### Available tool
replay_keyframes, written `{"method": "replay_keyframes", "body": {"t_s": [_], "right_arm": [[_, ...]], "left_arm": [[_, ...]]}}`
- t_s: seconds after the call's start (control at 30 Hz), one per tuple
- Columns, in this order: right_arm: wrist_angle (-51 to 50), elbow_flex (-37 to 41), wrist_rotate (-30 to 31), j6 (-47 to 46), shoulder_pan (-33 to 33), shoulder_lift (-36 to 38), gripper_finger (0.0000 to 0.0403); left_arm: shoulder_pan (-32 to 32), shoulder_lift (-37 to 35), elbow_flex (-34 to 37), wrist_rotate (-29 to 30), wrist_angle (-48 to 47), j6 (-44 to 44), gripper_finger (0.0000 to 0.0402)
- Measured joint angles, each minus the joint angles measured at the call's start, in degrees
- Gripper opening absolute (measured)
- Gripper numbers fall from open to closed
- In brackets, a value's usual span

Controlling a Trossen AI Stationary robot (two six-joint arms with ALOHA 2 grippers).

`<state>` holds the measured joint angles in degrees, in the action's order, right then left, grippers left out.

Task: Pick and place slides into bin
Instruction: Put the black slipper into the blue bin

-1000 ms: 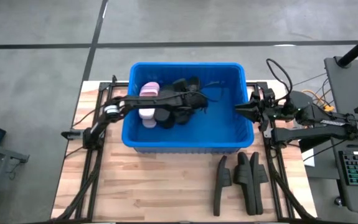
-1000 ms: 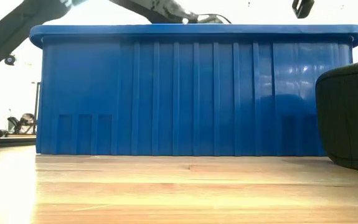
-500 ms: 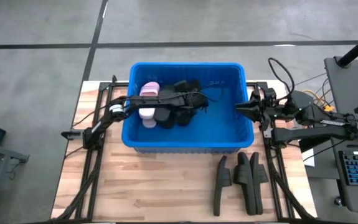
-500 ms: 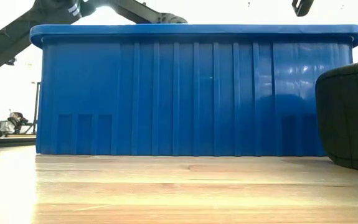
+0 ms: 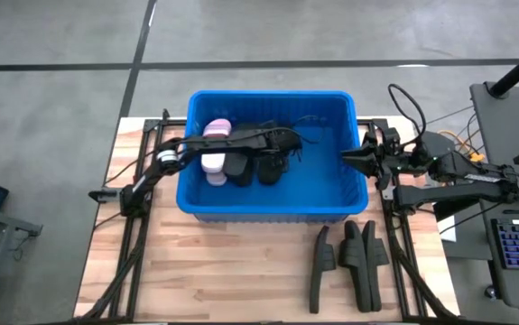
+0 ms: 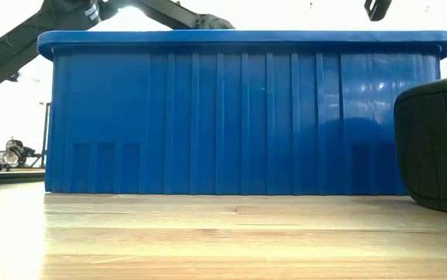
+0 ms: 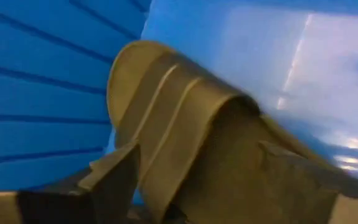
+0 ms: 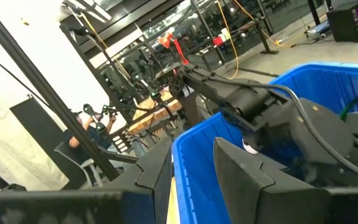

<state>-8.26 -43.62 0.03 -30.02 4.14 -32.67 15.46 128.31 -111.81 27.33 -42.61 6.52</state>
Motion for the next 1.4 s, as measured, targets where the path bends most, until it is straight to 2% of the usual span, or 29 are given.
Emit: {"method": "replay_keyframes", "body": {"t_s": [0.1, 0.2, 0.27, 0.33, 0.4, 0.6, 0.9, 1.4], "right_arm": [[0.0, 0.0, 0.0, 0.0, 0.0, 0.0, 0.0111], [0.0, 0.0, 0.0, 0.0, 0.0, 0.0, 0.0111], [0.0, 0.0, 0.0, 0.0, 0.0, 0.0, 0.0111], [-0.1, 0.0, 0.0, 0.1, 0.0, 0.0, 0.0111], [-0.1, 0.0, 0.0, 0.1, 0.0, 0.0, 0.0111], [0.0, 0.0, -0.2, 0.1, 0.0, 0.0, 0.0111], [0.0, 0.0, 0.0, 0.0, 0.0, 0.0, 0.0111], [0.2, 0.0, 0.2, 0.0, 0.0, 0.0, 0.0111]], "left_arm": [[-0.2, -0.9, -0.5, -0.3, 0.1, 0.8, 0.0327], [-0.7, -2.2, -1.0, -3.2, 0.9, 6.1, 0.033], [-0.9, -3.5, -1.0, -10.0, 3.6, 12.6, 0.0325], [-1.0, -4.0, -1.2, -19.7, 7.1, 20.7, 0.0314], [-1.1, -4.1, -1.2, -25.4, 9.3, 25.9, 0.0297], [-0.4, -2.8, -1.1, -25.1, 12.4, 30.0, 0.0212], [1.7, -0.9, -0.7, -25.1, 12.9, 29.9, 0.0018], [6.5, -0.1, 3.0, -25.1, 13.7, 30.2, 0.0]]}}
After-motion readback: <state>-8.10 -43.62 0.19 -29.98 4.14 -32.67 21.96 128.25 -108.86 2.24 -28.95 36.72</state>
